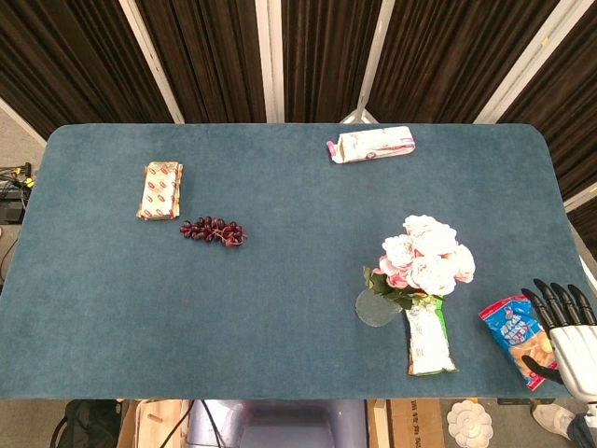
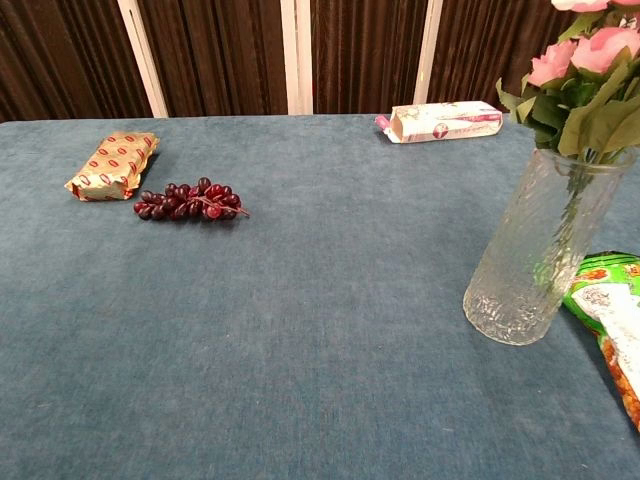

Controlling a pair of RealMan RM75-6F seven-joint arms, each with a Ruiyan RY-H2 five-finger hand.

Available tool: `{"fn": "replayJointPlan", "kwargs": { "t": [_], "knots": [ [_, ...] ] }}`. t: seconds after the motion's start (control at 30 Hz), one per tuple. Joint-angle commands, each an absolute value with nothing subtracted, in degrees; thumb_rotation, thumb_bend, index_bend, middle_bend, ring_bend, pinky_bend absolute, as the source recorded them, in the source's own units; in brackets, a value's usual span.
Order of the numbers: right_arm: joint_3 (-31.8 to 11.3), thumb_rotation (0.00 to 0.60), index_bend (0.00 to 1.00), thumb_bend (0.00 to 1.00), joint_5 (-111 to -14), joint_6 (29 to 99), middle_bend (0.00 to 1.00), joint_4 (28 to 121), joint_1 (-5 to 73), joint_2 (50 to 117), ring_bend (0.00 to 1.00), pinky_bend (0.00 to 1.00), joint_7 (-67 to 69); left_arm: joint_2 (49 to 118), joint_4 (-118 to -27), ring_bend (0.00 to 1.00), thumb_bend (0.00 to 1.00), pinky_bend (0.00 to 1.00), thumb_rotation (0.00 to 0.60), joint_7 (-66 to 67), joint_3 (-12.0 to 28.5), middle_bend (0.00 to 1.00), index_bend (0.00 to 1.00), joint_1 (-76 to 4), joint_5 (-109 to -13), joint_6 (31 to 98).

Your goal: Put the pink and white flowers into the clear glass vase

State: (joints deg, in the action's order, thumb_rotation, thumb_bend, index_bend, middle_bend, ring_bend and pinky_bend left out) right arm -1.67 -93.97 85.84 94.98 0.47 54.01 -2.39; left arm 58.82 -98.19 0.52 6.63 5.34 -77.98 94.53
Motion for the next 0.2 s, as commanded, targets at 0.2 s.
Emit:
{"fn": "replayJointPlan", "kwargs": {
  "t": [0.2],
  "knots": [
    [-2.69, 0.6, 0.12, 0.13, -92.74, 88.82, 0.06, 93.45, -0.18, 55.51, 0.04, 0.0, -1.13, 58.81, -98.05, 0.0, 0.19, 0.02, 0.6, -0.36, 6.97, 0.0, 0.1, 5.04, -77.87, 94.24]
  ]
}}
